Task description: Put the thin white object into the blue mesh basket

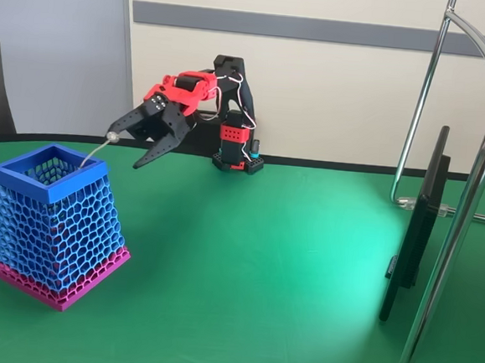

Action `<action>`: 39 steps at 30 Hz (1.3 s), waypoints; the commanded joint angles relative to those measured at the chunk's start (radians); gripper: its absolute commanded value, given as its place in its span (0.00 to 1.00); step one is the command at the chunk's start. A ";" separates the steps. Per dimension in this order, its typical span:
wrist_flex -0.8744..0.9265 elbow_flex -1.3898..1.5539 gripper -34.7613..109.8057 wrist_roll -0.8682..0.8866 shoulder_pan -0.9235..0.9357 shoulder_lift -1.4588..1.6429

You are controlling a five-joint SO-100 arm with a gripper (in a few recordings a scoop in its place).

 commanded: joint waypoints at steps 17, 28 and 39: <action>-0.017 0.147 0.46 0.060 -0.069 0.189; -0.054 0.187 0.46 0.051 0.058 0.207; -0.025 0.227 0.46 0.011 0.184 0.244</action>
